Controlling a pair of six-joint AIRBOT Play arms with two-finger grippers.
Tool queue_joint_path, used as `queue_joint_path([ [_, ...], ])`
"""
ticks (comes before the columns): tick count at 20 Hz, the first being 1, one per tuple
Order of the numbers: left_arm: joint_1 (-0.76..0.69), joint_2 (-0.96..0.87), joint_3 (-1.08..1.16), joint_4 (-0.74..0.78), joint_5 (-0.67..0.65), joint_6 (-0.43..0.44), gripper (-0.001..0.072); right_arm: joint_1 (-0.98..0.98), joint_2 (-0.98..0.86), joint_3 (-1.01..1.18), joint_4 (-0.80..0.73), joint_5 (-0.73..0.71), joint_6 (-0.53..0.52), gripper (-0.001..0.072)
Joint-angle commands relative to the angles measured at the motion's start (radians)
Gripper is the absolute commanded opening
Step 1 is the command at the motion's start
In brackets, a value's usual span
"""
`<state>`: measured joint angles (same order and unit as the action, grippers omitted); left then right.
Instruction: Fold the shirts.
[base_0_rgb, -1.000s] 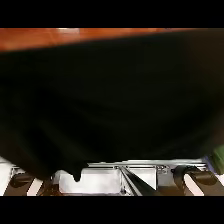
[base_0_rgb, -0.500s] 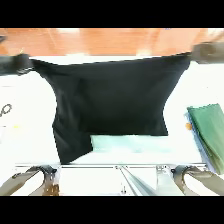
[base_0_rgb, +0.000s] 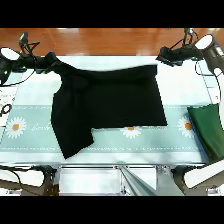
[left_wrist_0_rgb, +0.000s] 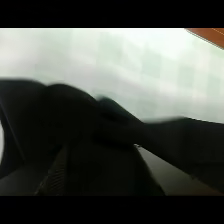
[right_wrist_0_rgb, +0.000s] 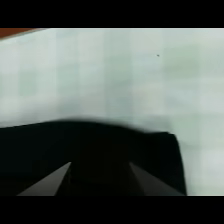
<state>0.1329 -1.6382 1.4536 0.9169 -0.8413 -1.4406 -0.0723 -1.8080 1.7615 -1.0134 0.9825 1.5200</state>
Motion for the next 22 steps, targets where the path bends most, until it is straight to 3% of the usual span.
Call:
queue_joint_path([
  [1, 0.058, -0.045, 0.082, -0.022, -0.152, -0.015, 0.0507, -0.086, -0.068, 0.121, 0.108, 0.140, 0.016, 0.0403],
  [3, 0.166, -0.011, 0.115, 0.014, -0.304, -0.010, 0.0507, -0.197, -0.014, 0.147, 0.045, 0.295, 0.017, 0.0403],
  [6, 0.330, 0.080, 0.014, 0.022, -0.452, 0.047, 0.0507, -0.342, 0.107, 0.062, -0.201, 0.484, 0.016, 0.0404],
  [8, 0.401, 0.156, -0.208, 0.022, -0.469, 0.065, 0.0507, -0.412, 0.239, -0.199, -0.208, 0.408, 0.005, 0.0404],
  [11, 0.480, 0.217, -0.517, 0.021, -0.469, 0.143, 0.0507, -0.490, 0.439, -0.642, -0.034, 0.202, -0.108, 0.0404],
  [13, 0.516, 0.219, -0.637, 0.019, -0.469, 0.209, 0.0507, -0.521, 0.522, -0.845, 0.073, 0.150, -0.193, 0.0405],
  [16, 0.521, 0.219, -0.698, 0.017, -0.438, 0.243, 0.0507, -0.525, 0.568, -0.976, 0.090, 0.142, -0.238, 0.0405],
  [22, 0.466, 0.180, -0.698, -0.002, -0.407, 0.233, 0.0507, -0.524, 0.571, -0.999, 0.088, 0.177, -0.247, 0.0405],
])
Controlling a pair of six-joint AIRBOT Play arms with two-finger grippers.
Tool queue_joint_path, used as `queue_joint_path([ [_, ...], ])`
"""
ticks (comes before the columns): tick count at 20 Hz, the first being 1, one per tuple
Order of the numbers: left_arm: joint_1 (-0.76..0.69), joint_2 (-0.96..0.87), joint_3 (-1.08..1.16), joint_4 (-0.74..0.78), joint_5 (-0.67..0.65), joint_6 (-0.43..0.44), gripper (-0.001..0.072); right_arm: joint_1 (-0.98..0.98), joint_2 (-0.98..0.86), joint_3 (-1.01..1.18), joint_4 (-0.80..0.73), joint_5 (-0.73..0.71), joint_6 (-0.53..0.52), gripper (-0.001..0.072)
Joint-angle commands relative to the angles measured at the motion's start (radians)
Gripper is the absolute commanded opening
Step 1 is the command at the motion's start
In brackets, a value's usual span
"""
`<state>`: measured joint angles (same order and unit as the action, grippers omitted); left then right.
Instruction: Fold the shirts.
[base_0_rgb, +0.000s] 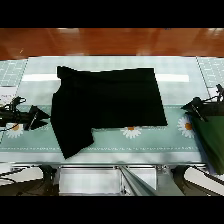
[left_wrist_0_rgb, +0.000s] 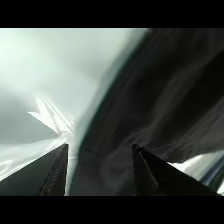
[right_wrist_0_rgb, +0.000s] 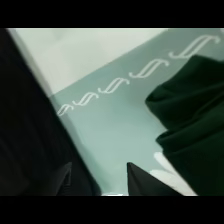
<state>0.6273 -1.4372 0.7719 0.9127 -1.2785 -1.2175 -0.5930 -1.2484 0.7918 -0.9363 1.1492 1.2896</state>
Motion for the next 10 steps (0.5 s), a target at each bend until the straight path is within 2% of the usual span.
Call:
queue_joint_path([
  [1, -0.056, -0.031, -0.016, -0.003, 0.034, 0.007, 0.0507, -0.003, 0.011, -0.029, 0.010, 0.012, -0.016, 0.0405],
  [3, -0.101, -0.034, -0.014, 0.006, 0.047, -0.003, 0.0502, -0.003, 0.011, -0.029, 0.011, 0.019, -0.016, 0.0405],
  [4, -0.118, -0.033, -0.008, 0.007, 0.047, -0.002, 0.0342, -0.003, 0.011, -0.029, 0.010, 0.028, -0.016, 0.0405],
  [5, -0.123, -0.032, -0.001, 0.006, 0.047, -0.002, 0.0008, -0.003, 0.011, -0.030, 0.009, 0.043, -0.016, 0.0405],
  [10, -0.122, -0.032, 0.025, 0.007, 0.039, -0.007, 0.0017, 0.028, 0.011, -0.113, 0.010, 0.068, -0.035, 0.0405],
])
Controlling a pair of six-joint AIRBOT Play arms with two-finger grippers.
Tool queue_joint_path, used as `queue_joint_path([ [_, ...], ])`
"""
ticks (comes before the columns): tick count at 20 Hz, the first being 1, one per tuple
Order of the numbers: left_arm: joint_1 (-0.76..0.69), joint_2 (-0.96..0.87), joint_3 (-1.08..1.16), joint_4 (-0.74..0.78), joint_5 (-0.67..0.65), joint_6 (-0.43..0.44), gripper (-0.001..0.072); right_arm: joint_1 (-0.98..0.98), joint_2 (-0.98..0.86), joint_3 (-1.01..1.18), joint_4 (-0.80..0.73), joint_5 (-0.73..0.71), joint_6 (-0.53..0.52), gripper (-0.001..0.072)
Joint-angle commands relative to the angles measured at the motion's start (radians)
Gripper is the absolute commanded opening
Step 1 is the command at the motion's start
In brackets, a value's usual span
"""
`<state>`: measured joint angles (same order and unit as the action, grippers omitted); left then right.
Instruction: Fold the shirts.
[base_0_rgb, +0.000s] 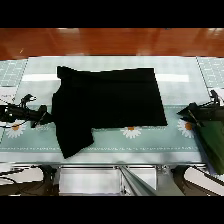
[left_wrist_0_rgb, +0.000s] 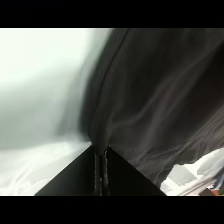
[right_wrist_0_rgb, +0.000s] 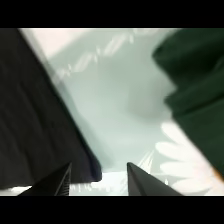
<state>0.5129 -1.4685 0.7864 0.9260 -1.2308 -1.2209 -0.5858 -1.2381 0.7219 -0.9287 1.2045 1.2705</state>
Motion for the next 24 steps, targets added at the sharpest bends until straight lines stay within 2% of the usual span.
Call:
queue_joint_path([
  [1, -0.008, -0.001, 0.011, -0.006, -0.009, -0.003, 0.0017, 0.040, -0.002, -0.051, 0.003, 0.004, -0.019, 0.0405],
  [6, -0.008, -0.001, 0.011, -0.006, -0.011, -0.006, 0.0017, 0.156, -0.089, -0.051, 0.014, -0.012, -0.010, 0.0405],
  [10, -0.008, -0.001, 0.011, -0.010, -0.011, -0.006, 0.0017, 0.262, -0.153, -0.046, 0.100, -0.106, -0.014, 0.0403],
  [11, -0.008, 0.003, 0.011, -0.026, -0.011, -0.006, 0.0017, 0.286, -0.162, -0.038, 0.128, -0.137, -0.018, 0.0375],
  [12, -0.008, 0.012, 0.012, -0.043, -0.010, -0.005, 0.0017, 0.314, -0.167, -0.017, 0.148, -0.156, -0.021, 0.0270],
  [13, -0.008, 0.024, 0.023, -0.047, -0.011, -0.005, 0.0017, 0.338, -0.167, 0.014, 0.159, -0.154, -0.041, 0.0106],
  [14, -0.008, 0.042, 0.043, -0.052, -0.012, -0.006, 0.0017, 0.364, -0.167, 0.061, 0.163, -0.131, -0.064, 0.0024],
  [16, -0.008, 0.108, 0.114, -0.106, -0.013, -0.006, 0.0017, 0.395, -0.164, 0.200, 0.150, -0.045, -0.060, 0.0023],
  [20, -0.008, 0.272, 0.382, -0.303, -0.011, -0.008, 0.0017, 0.396, -0.119, 0.647, 0.080, 0.047, 0.055, 0.0022],
  [24, -0.005, 0.381, 0.744, -0.343, 0.026, -0.089, 0.0017, 0.396, -0.092, 1.172, -0.041, 0.103, 0.177, 0.0022],
])
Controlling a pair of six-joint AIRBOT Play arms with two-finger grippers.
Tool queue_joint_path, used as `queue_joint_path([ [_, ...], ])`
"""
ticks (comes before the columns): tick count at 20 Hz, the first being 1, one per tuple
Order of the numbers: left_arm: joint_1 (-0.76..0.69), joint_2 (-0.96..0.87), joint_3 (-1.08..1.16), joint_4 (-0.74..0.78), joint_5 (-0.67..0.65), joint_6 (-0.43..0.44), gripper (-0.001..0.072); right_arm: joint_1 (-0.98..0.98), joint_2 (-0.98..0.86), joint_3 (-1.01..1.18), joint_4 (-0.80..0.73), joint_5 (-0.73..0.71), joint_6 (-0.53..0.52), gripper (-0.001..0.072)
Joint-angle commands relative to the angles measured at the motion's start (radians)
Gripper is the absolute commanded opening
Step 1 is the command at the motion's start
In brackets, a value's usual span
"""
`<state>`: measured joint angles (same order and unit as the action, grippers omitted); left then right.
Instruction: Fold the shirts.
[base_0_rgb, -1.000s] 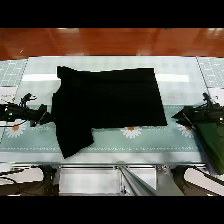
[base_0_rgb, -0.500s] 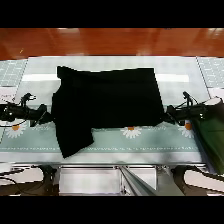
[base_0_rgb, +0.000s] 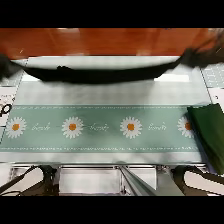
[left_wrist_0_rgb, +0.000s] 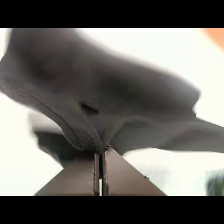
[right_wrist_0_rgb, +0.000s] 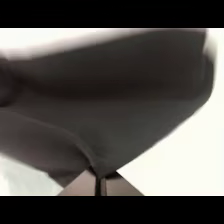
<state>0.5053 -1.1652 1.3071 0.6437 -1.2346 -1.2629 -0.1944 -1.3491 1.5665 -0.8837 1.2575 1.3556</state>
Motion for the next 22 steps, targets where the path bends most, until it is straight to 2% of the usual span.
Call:
queue_joint_path([
  [1, 0.008, 0.096, 0.306, -0.060, 0.037, -0.062, 0.0017, 0.004, 0.035, 0.439, -0.123, 0.060, 0.115, 0.0022],
  [3, 0.032, 0.128, 0.459, -0.049, 0.042, -0.083, 0.0016, 0.004, 0.090, 0.567, -0.189, 0.052, 0.145, 0.0022],
  [6, 0.095, 0.204, 0.602, -0.030, 0.037, -0.103, 0.0016, 0.004, 0.244, 0.573, -0.291, 0.045, 0.156, 0.0022],
  [8, 0.132, 0.293, 0.617, -0.015, 0.045, -0.104, 0.0016, 0.004, 0.339, 0.573, -0.357, 0.078, 0.156, 0.0022],
  [11, 0.068, 0.423, 0.617, 0.078, 0.045, -0.104, 0.0016, 0.004, 0.463, 0.565, -0.472, 0.162, 0.156, 0.0022],
  [13, -0.045, 0.511, 0.617, 0.282, 0.043, -0.155, 0.0017, 0.004, 0.551, 0.499, -0.502, 0.185, 0.156, 0.0022],
  [15, -0.204, 0.588, 0.616, 0.550, 0.007, -0.232, 0.0017, 0.004, 0.632, 0.415, -0.518, 0.210, 0.154, 0.0022],
  [18, -0.412, 0.655, 0.604, 0.837, -0.172, -0.338, 0.0017, 0.004, 0.709, 0.312, -0.523, 0.240, 0.154, 0.0022],
  [20, -0.492, 0.674, 0.566, 0.970, -0.259, -0.402, 0.0017, 0.004, 0.728, 0.259, -0.539, 0.251, 0.154, 0.0022],
  [22, -0.537, 0.668, 0.487, 1.004, -0.265, -0.428, 0.0017, 0.004, 0.713, 0.205, -0.540, 0.243, 0.155, 0.0022],
])
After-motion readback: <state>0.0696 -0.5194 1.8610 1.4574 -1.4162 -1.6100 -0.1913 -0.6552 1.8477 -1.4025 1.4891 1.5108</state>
